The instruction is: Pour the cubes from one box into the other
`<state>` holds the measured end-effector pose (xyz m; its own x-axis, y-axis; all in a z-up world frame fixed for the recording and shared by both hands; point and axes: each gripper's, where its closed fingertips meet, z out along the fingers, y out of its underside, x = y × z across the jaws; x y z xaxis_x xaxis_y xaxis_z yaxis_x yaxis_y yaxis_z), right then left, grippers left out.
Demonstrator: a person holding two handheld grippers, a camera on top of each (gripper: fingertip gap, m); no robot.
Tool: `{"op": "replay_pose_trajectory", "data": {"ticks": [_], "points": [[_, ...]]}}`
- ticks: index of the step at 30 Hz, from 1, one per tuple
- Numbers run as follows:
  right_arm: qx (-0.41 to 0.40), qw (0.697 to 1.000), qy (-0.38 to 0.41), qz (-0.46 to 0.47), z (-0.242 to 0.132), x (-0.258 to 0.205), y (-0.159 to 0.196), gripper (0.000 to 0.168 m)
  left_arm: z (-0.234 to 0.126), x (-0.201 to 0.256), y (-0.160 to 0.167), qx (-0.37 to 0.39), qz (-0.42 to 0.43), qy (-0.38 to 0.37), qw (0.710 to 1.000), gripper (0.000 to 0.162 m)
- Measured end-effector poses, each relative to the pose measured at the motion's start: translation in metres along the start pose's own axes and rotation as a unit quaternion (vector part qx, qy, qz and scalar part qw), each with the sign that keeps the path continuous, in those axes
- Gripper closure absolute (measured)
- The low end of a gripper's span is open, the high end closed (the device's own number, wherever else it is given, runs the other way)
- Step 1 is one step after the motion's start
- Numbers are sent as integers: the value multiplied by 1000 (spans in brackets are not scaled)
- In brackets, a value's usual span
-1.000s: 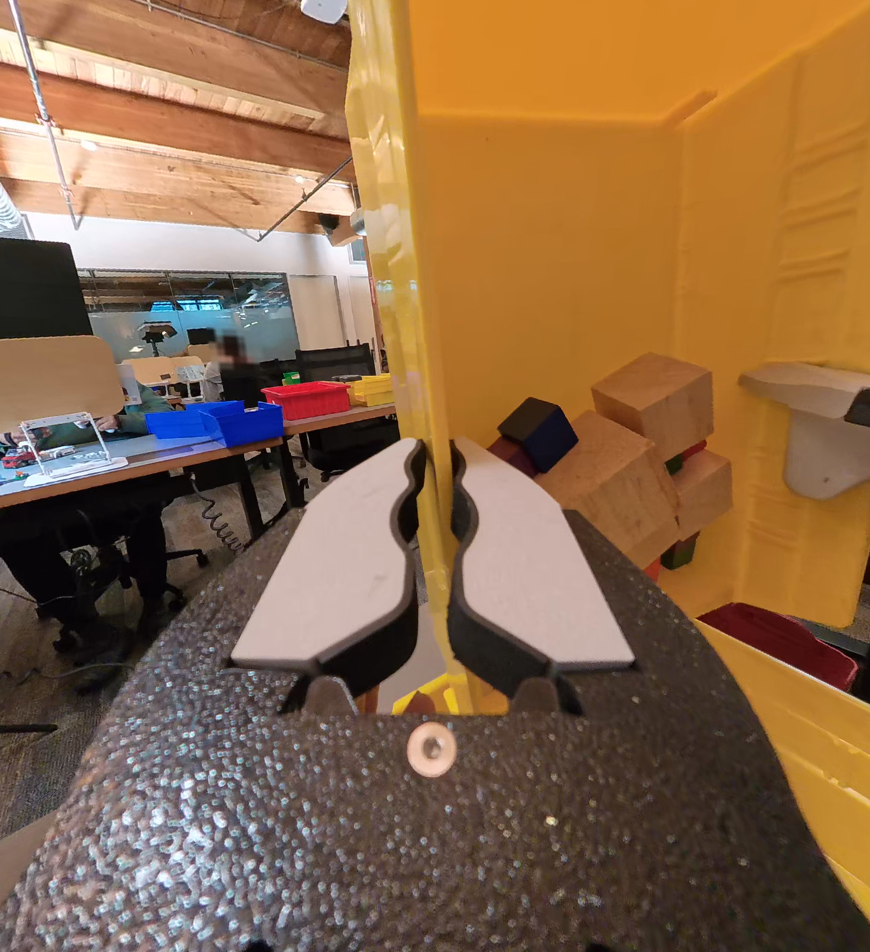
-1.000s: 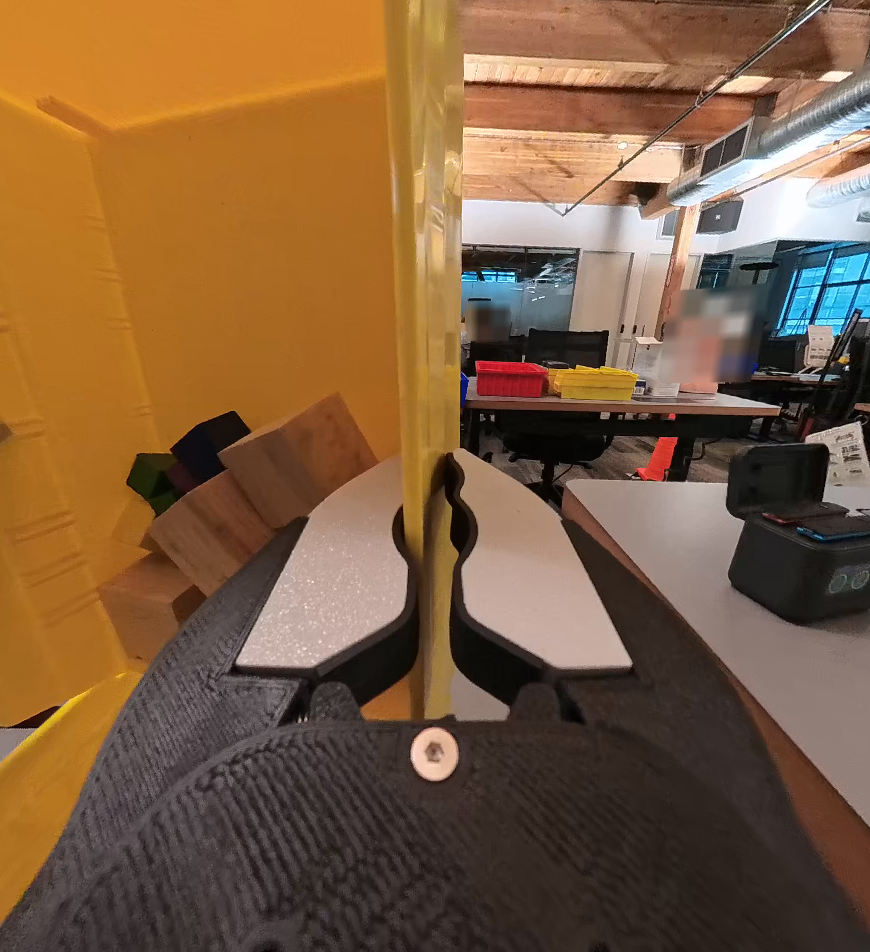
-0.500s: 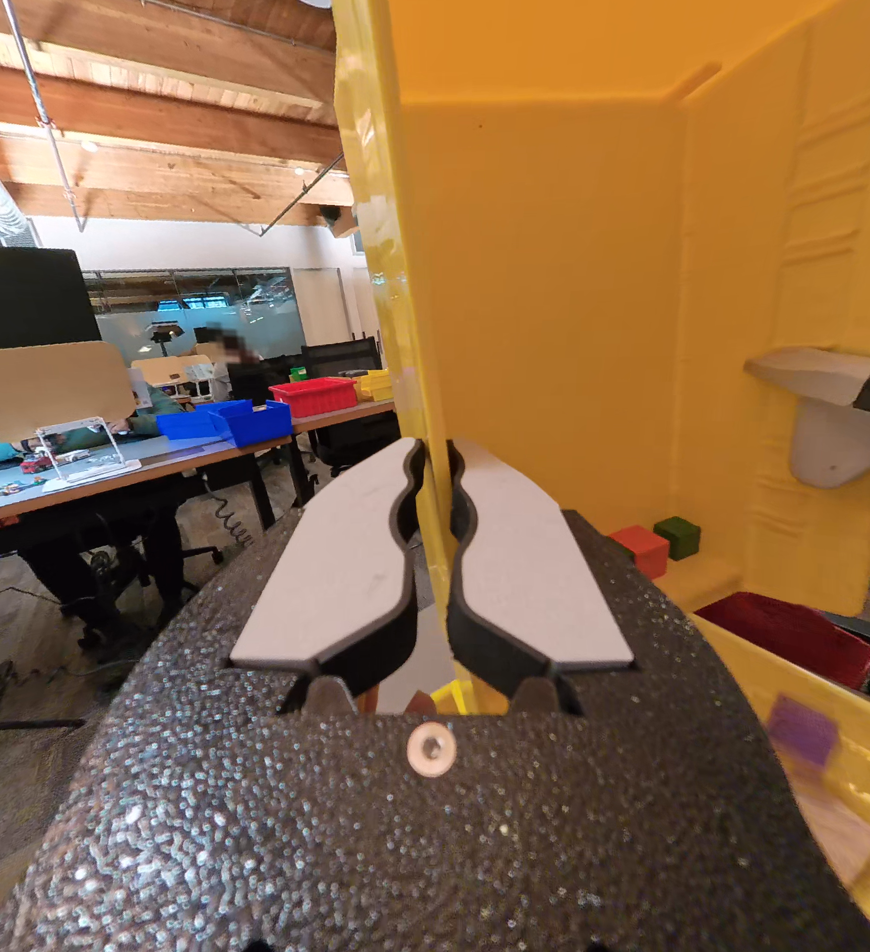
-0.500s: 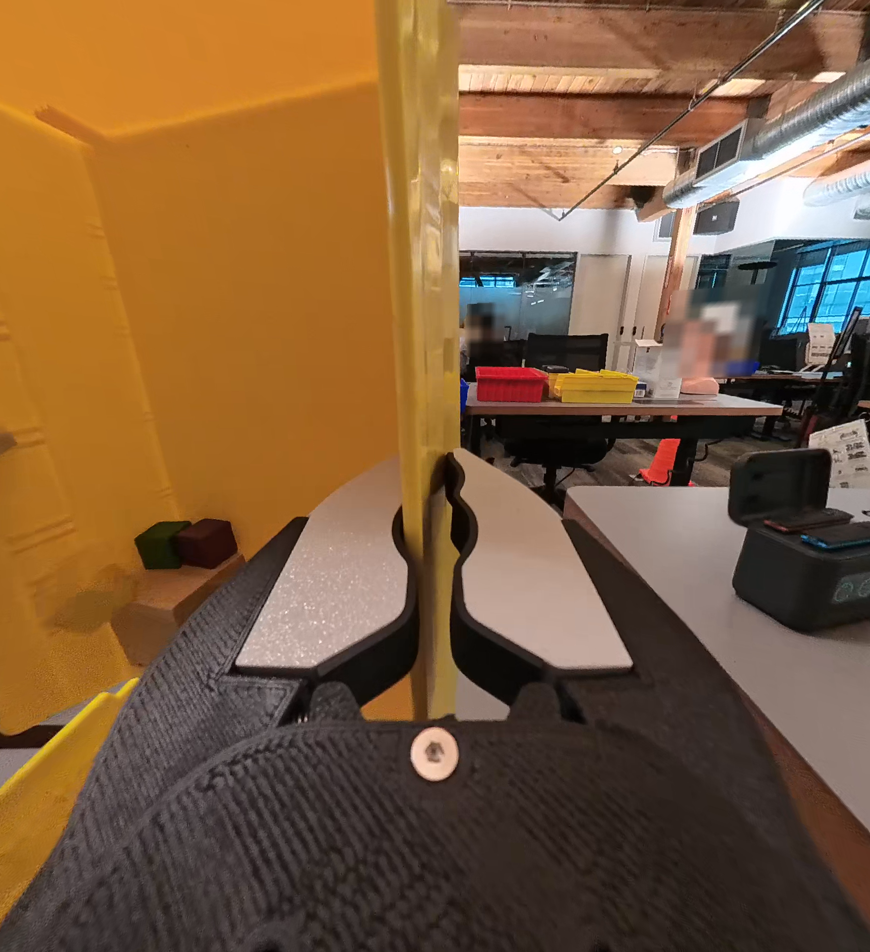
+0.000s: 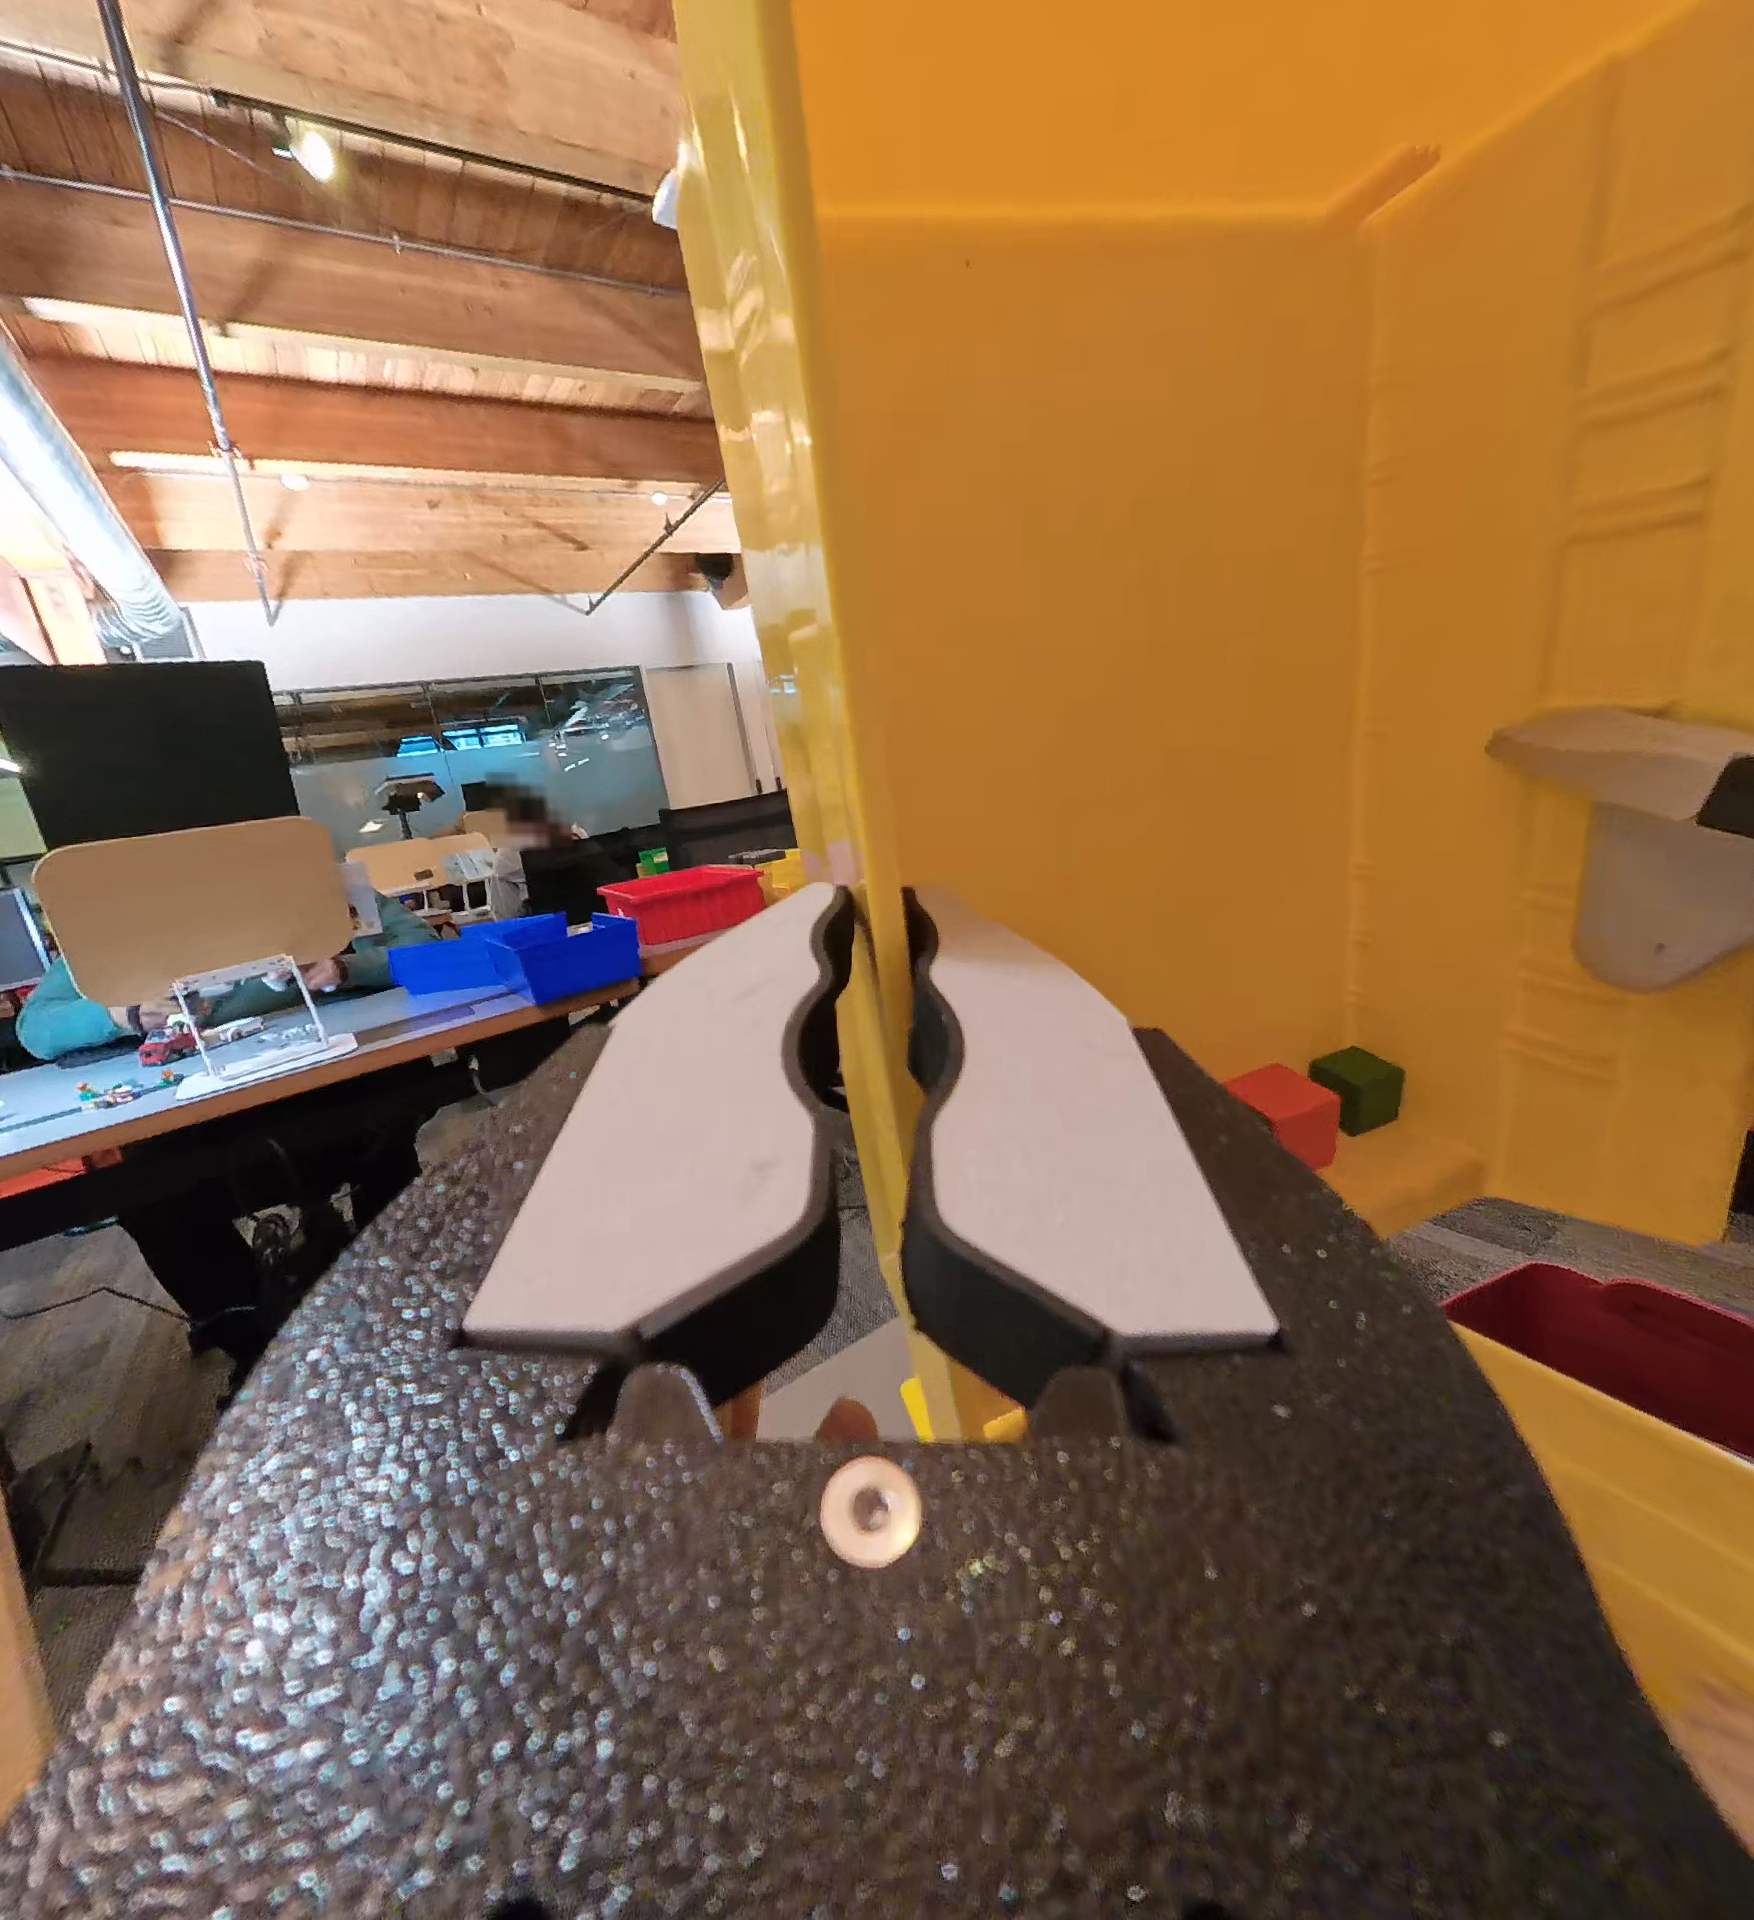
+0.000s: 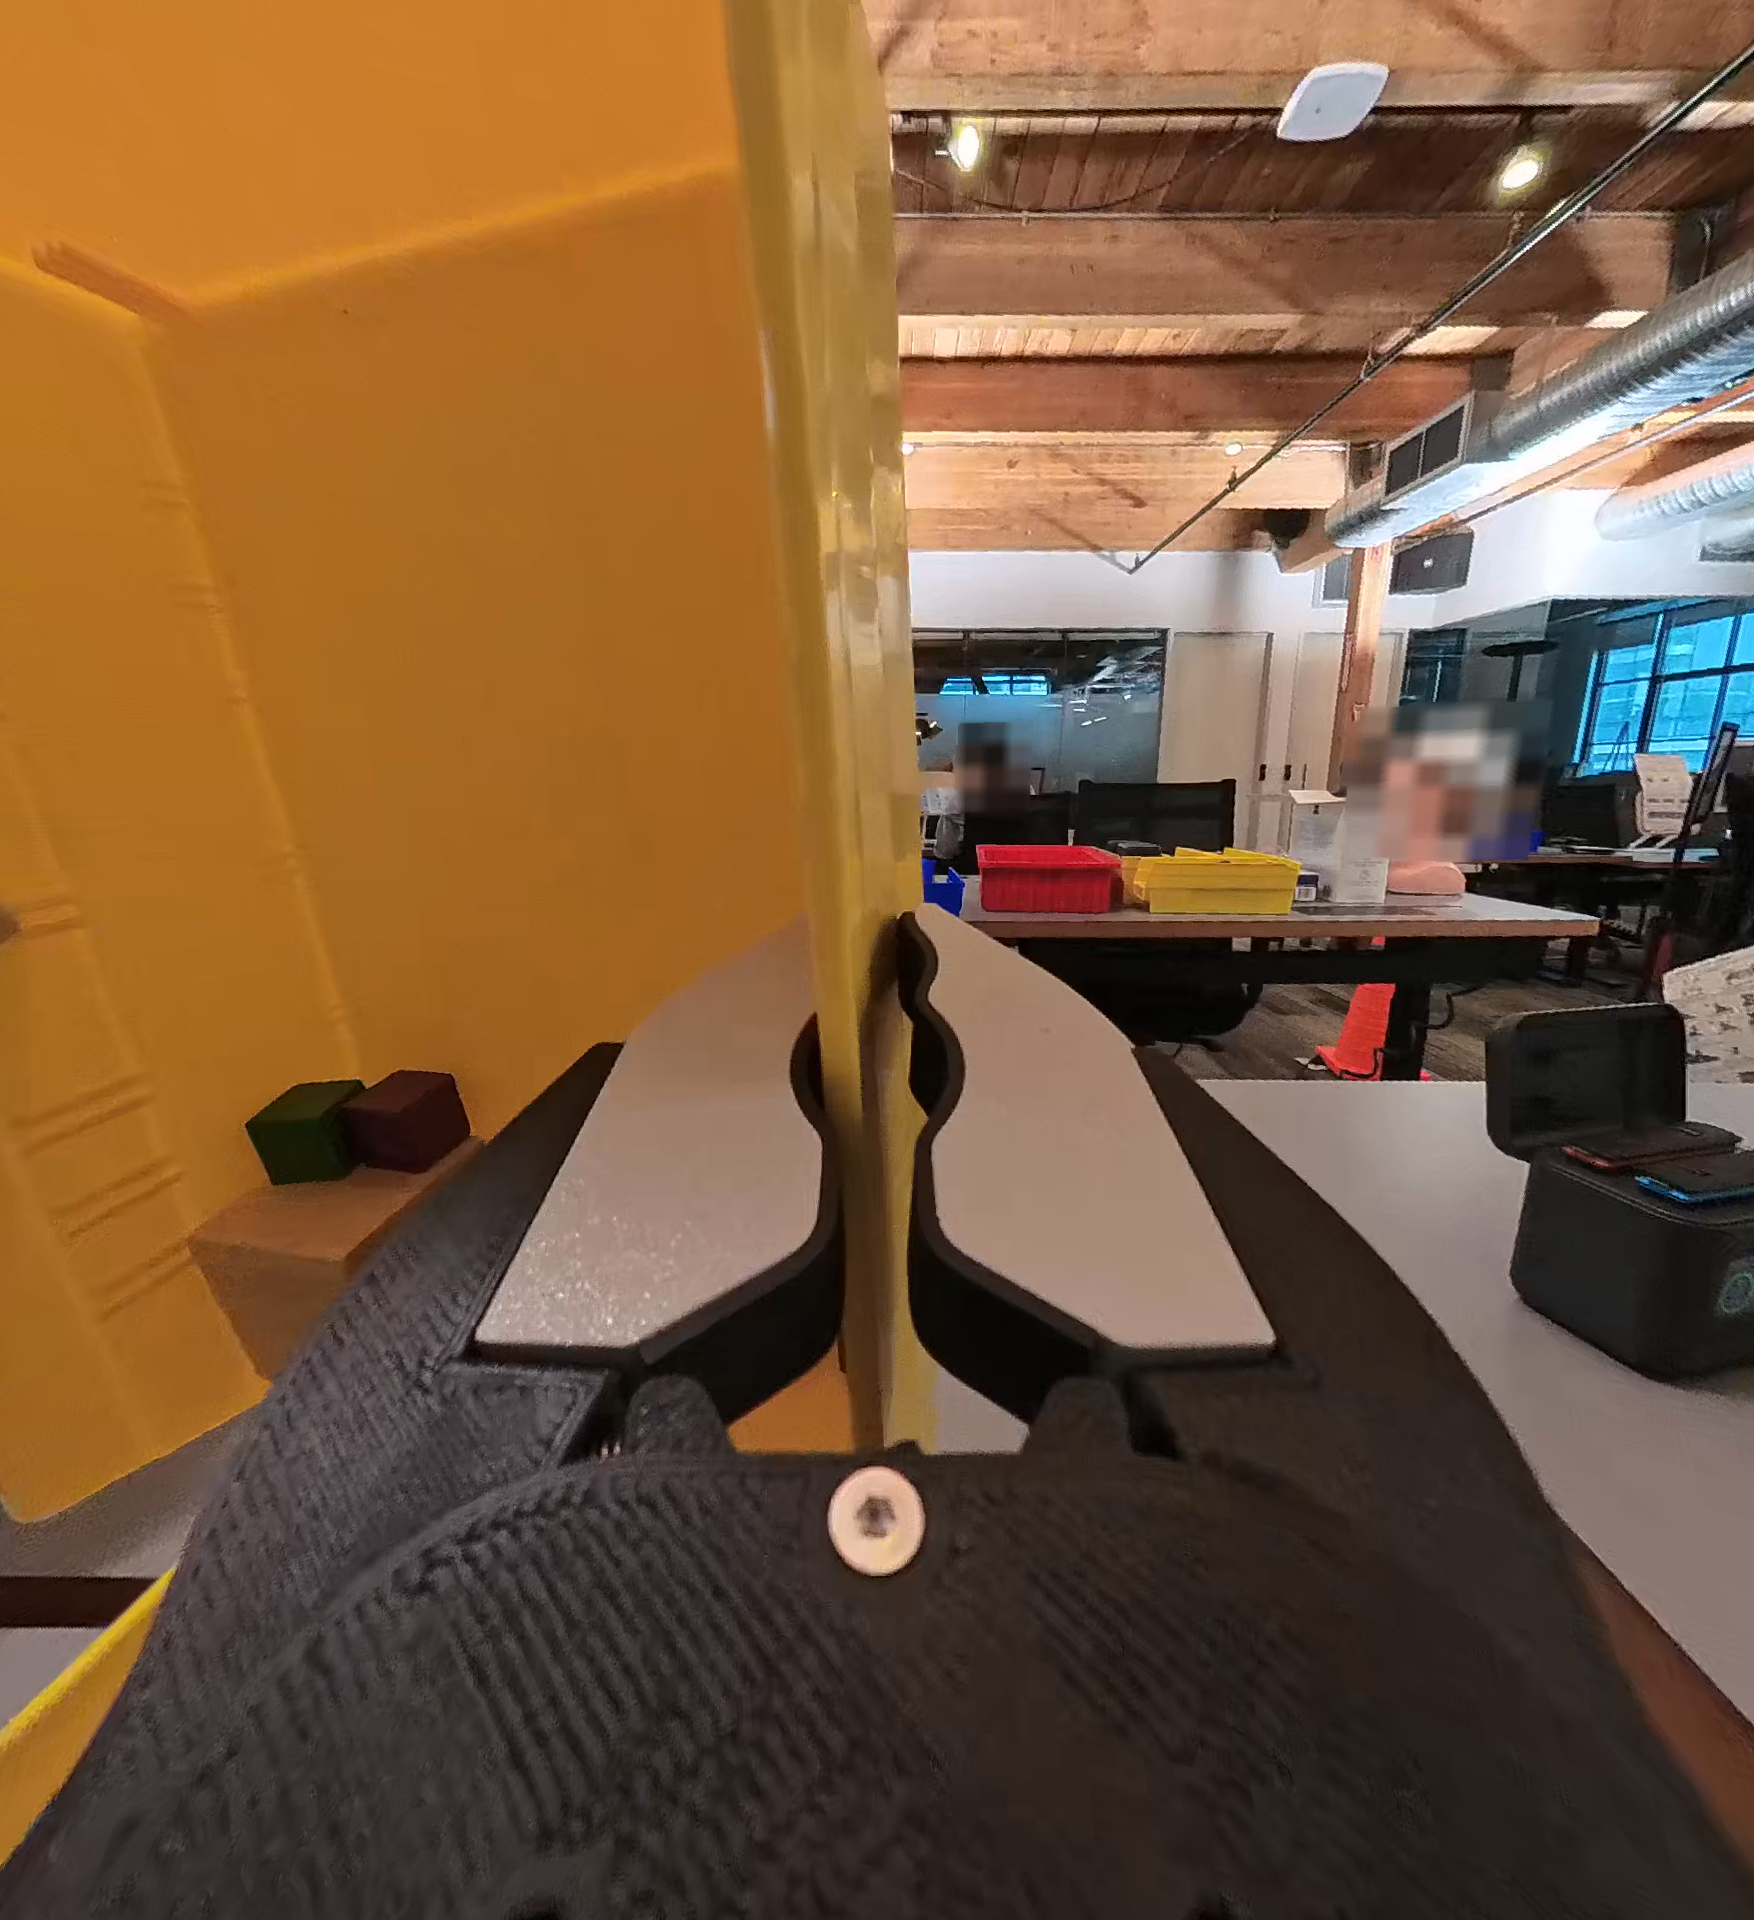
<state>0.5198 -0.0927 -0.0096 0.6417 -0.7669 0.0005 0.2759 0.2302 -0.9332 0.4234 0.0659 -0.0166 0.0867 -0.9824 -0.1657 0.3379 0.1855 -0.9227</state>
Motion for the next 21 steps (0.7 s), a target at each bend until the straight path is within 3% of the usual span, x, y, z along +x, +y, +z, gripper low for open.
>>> {"op": "replay_pose_trajectory", "data": {"ticks": [9, 21], "points": [[22, 999, 2, 24, 2, 3, -6, 162, 2, 2, -15, 18, 18, -2, 1000, 154], [15, 1000, 0, 26, -2, -1, 1, 162, -4, 1, -8, 11, 16, 2, 1000, 154]]}}
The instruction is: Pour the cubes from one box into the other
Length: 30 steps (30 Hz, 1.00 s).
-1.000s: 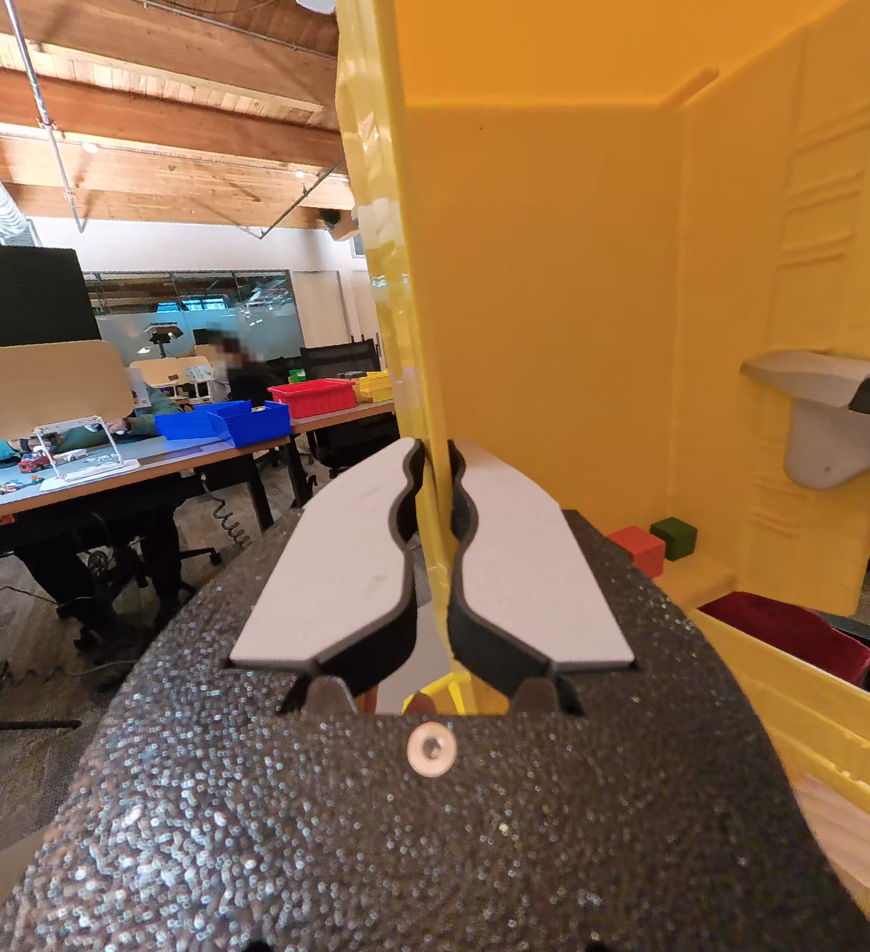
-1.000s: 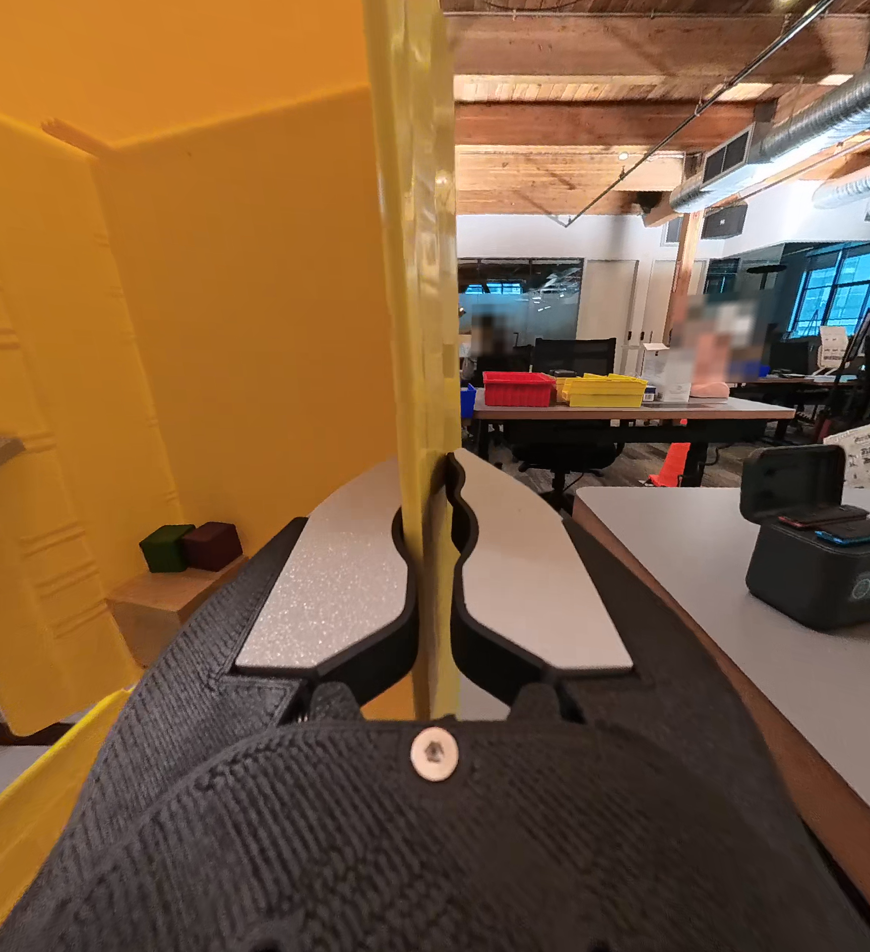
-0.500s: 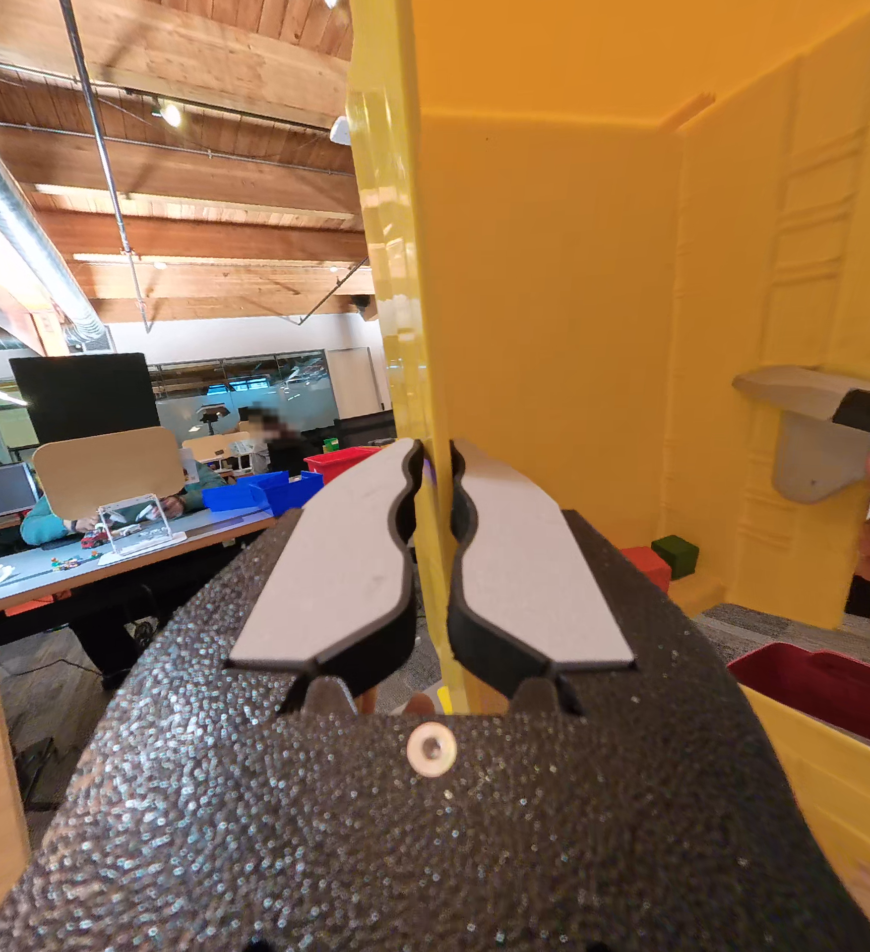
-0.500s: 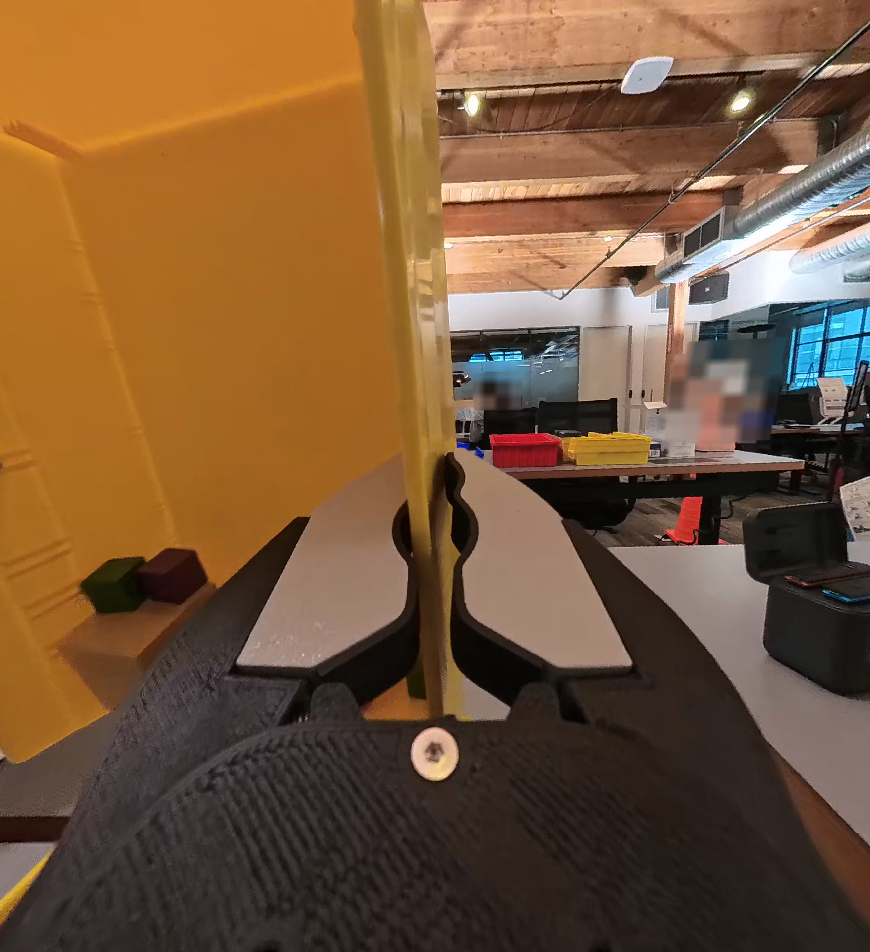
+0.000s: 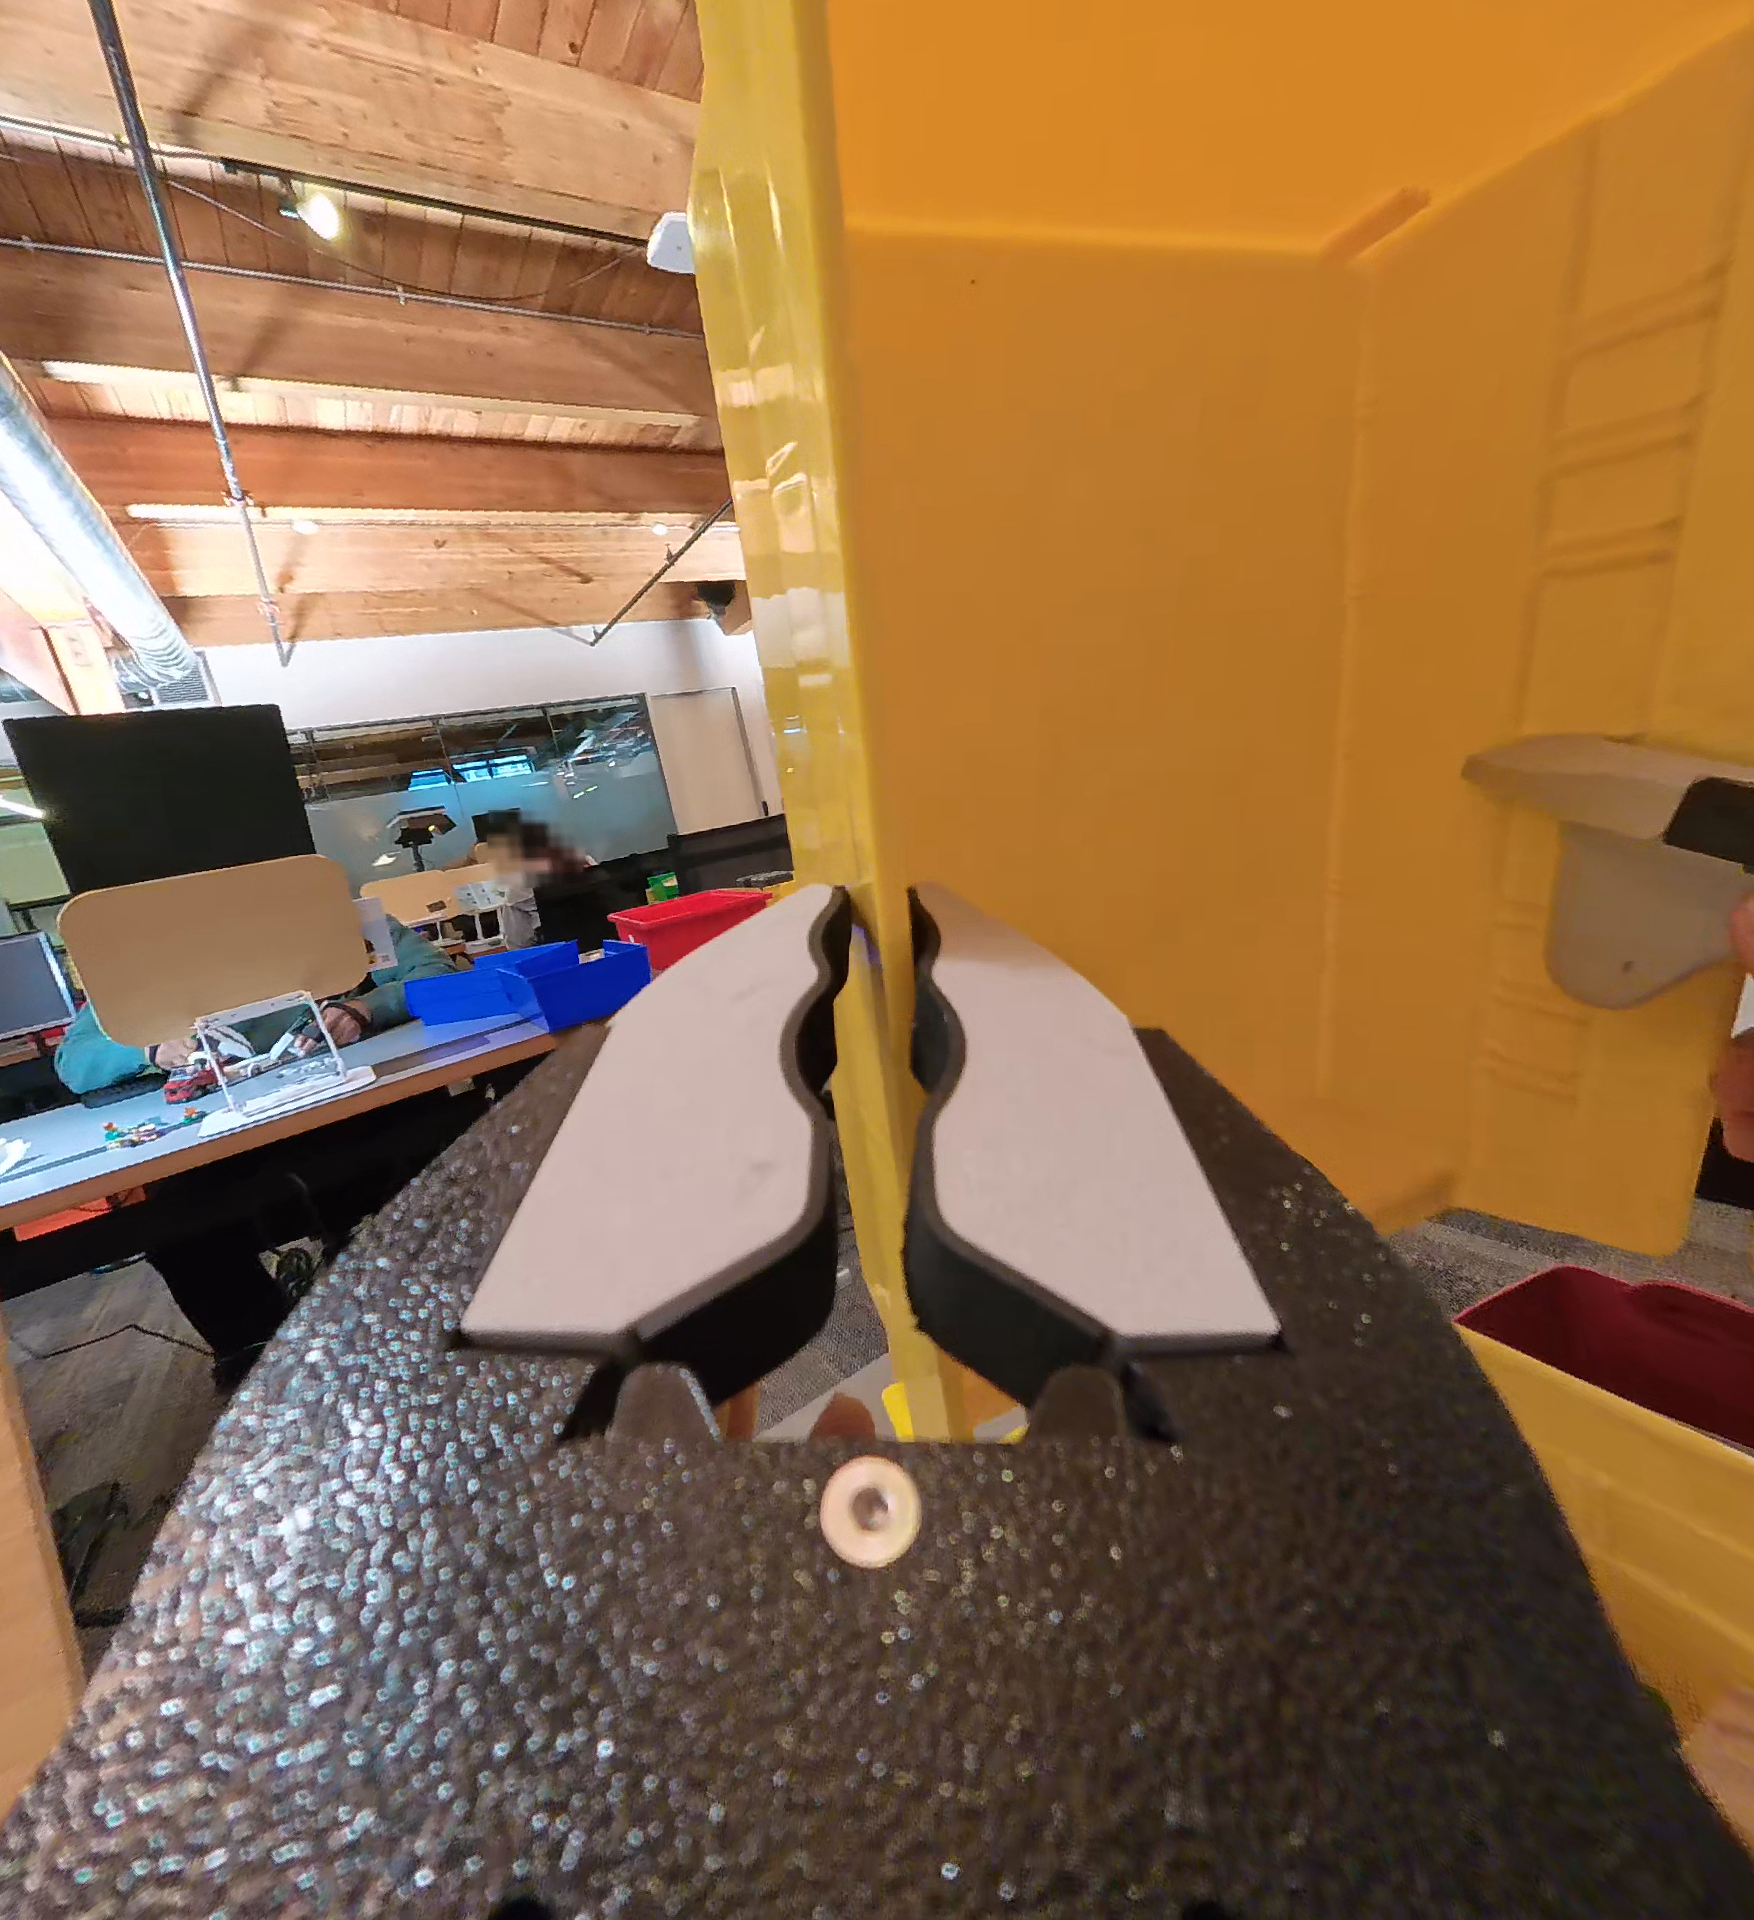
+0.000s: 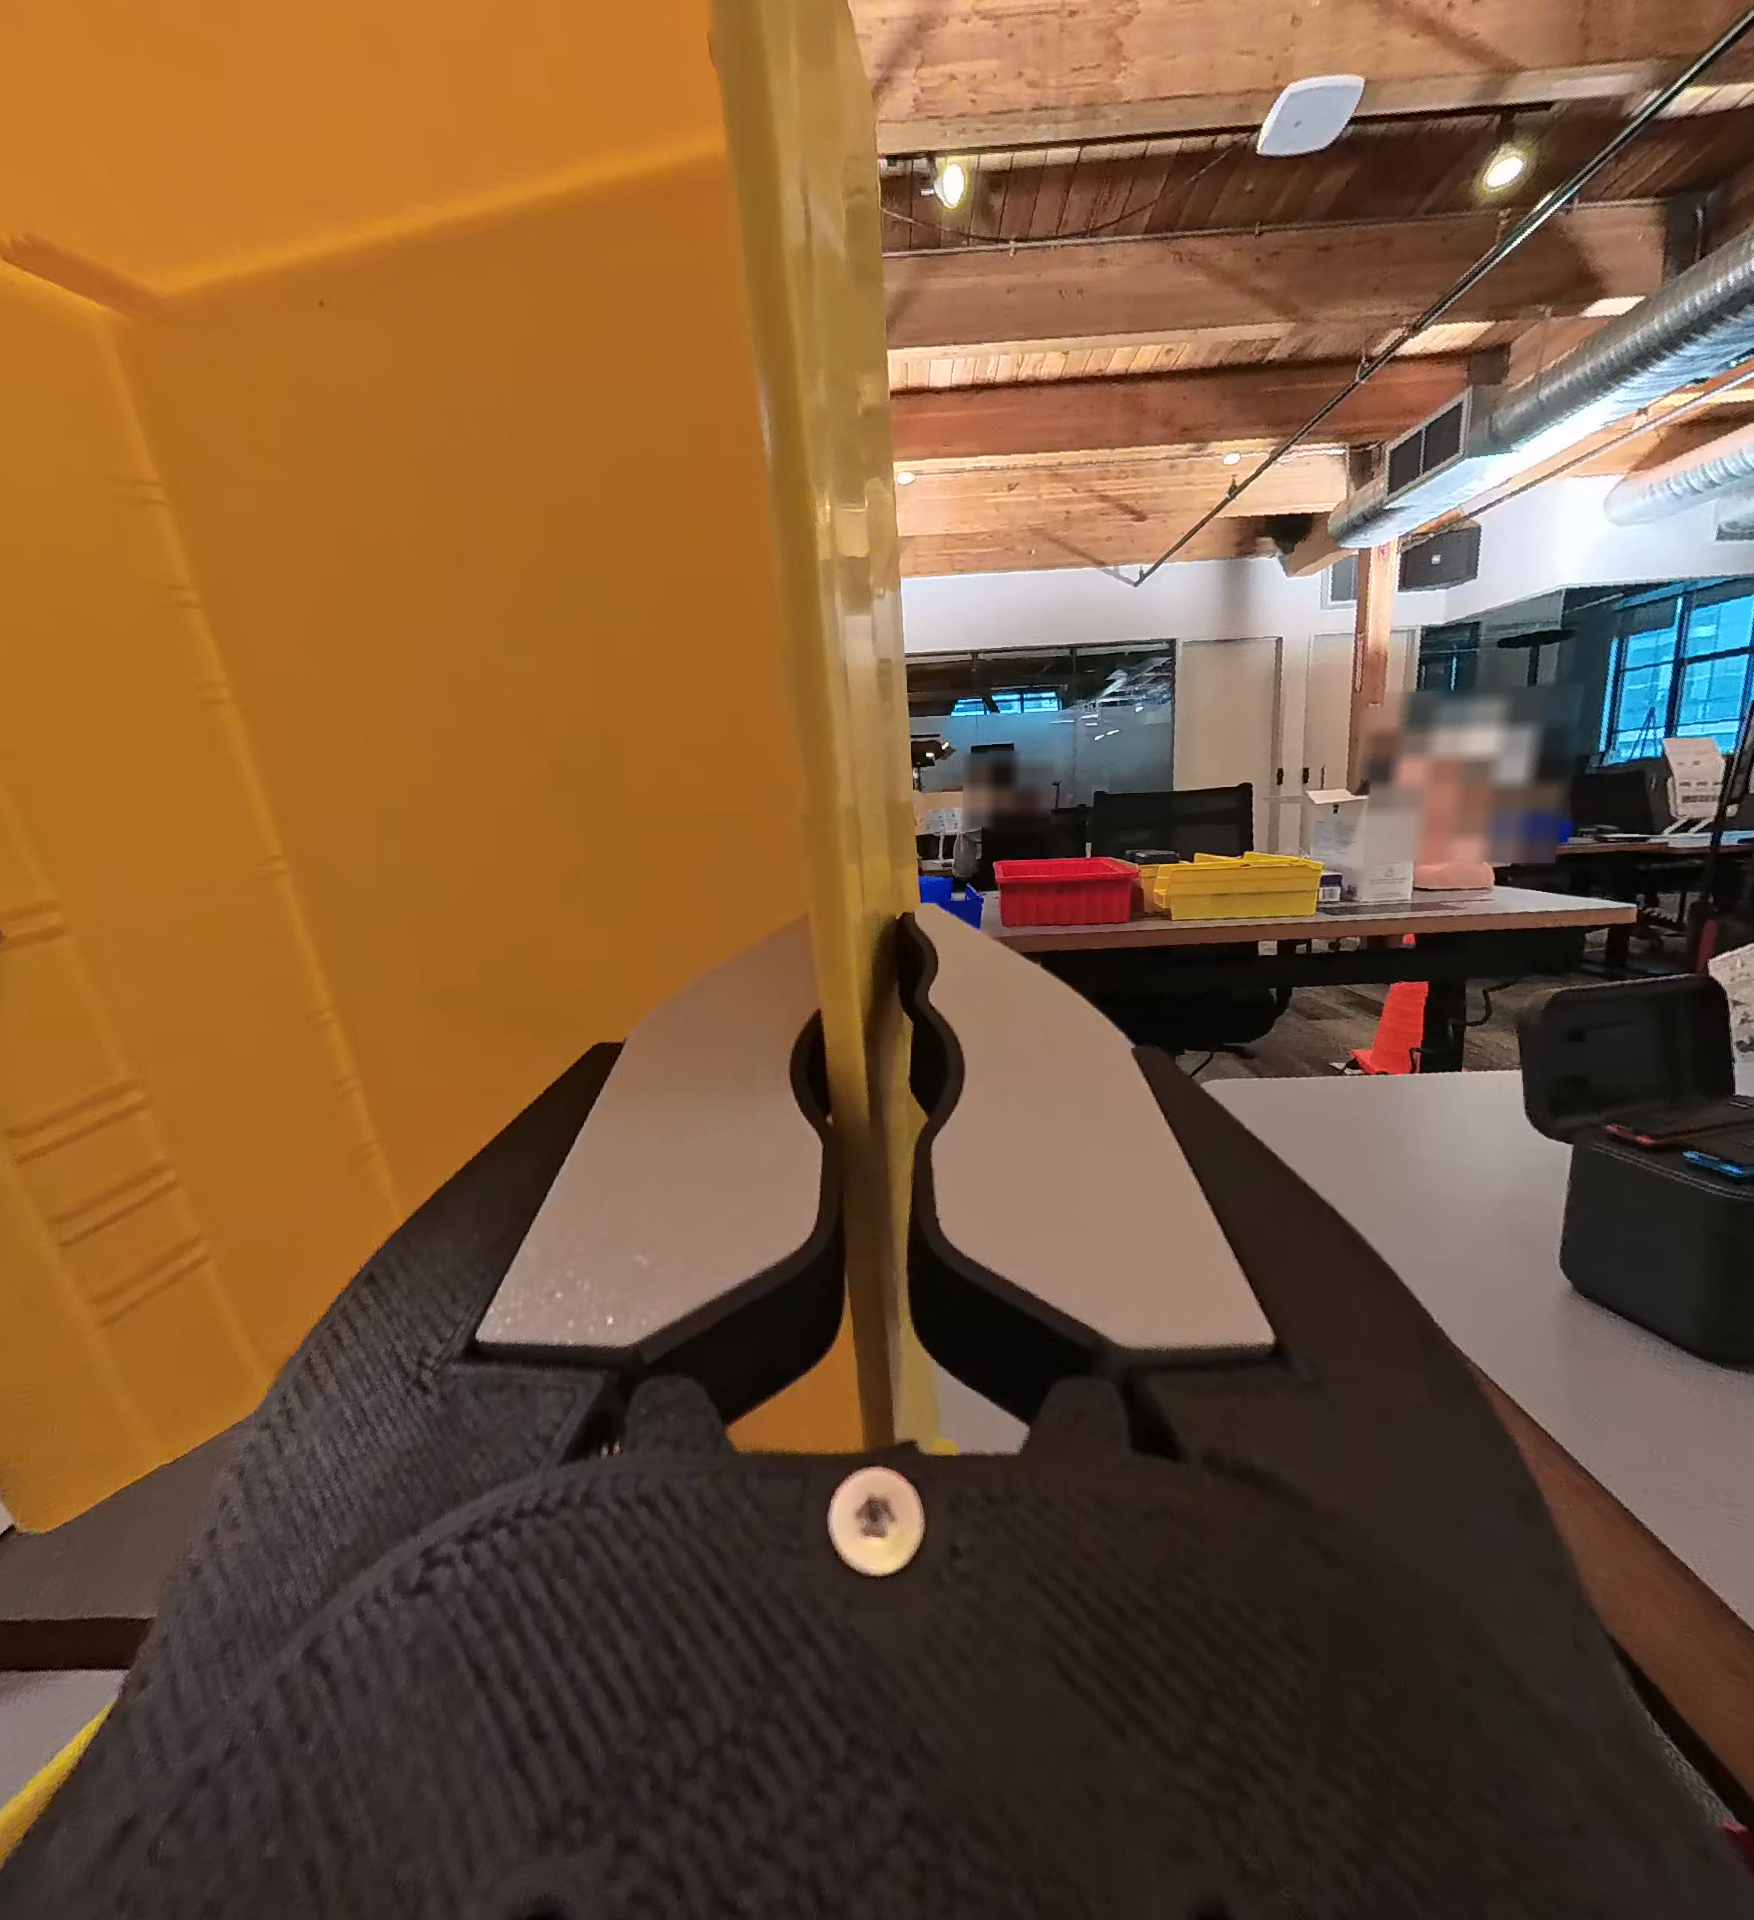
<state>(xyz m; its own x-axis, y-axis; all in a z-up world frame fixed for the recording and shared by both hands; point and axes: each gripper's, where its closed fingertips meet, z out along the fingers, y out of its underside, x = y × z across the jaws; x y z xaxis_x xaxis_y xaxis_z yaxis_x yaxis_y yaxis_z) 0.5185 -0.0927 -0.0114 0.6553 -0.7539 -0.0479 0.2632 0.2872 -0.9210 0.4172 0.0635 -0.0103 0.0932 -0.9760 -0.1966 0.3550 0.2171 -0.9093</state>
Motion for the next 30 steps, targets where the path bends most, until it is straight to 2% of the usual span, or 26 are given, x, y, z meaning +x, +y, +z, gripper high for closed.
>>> {"op": "replay_pose_trajectory", "data": {"ticks": [4, 8, 12, 17, 23, 30], "points": [[8, 1000, 0, 4, -2, -3, -5, 161, -3, 0, -6, 8, 2, 2, 1000, 153], [-11, 1000, -3, -12, -6, -11, -7, 162, -7, -6, -5, -15, 14, -1, 1000, 154], [-87, 995, -12, -34, -10, -31, -5, 163, -21, -20, -13, -48, 3, -11, 999, 154], [-172, 984, -17, -34, -19, -79, -9, 163, -54, -56, -18, -144, 1, -51, 988, 157], [-214, 975, -44, 34, -36, -173, -16, 162, -123, -114, -53, -169, -29, -92, 981, 157], [-288, 945, -151, 38, -58, -339, 19, 159, -242, -222, -82, -210, 9, -196, 958, 158]]}}
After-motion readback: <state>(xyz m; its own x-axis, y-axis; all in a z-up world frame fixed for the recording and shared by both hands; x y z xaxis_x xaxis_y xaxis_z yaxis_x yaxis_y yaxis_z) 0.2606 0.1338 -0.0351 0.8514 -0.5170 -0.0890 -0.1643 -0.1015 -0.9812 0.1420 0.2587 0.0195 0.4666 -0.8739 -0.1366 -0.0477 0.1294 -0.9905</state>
